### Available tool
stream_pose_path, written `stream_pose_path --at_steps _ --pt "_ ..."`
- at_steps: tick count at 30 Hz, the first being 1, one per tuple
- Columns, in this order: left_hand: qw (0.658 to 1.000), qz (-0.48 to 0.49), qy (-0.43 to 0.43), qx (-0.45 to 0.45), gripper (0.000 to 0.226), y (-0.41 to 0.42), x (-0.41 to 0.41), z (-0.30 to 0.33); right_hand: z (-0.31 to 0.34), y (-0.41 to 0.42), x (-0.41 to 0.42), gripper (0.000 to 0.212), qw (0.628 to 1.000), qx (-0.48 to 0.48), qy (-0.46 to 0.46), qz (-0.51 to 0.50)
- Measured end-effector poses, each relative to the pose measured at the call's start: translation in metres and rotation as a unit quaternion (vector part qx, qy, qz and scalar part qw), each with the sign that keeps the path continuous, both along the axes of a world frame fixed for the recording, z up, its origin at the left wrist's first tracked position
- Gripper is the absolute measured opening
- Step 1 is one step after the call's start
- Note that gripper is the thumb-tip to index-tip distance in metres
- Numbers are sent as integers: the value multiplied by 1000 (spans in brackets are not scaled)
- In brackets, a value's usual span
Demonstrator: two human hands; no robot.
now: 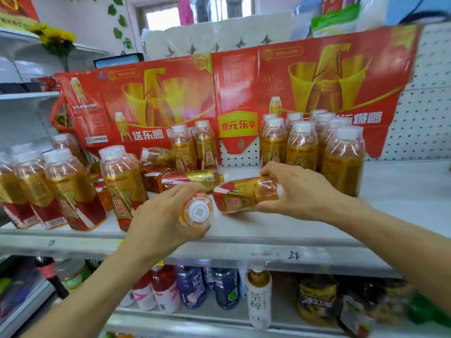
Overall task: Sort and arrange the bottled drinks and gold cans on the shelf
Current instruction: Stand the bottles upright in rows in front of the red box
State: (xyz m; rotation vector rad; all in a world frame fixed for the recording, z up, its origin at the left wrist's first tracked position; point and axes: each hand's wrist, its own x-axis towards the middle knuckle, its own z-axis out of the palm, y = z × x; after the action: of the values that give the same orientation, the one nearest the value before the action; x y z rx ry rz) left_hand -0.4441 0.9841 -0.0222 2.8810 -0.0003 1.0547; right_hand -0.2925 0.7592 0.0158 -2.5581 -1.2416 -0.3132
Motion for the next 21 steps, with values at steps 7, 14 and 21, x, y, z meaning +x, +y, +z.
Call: stream_pose_path --at_steps 7,14,21 --pt "981 -60 13 -183 52 -29 23 18 39 -26 1 53 996 81 1 -25" --pt "951 -62 50 -297 50 -41 89 48 67 -26 19 52 997 52 -33 -42" --pt "928 -95 101 -346 58 -60 150 60 82 -23 32 54 997 -28 -60 -31"
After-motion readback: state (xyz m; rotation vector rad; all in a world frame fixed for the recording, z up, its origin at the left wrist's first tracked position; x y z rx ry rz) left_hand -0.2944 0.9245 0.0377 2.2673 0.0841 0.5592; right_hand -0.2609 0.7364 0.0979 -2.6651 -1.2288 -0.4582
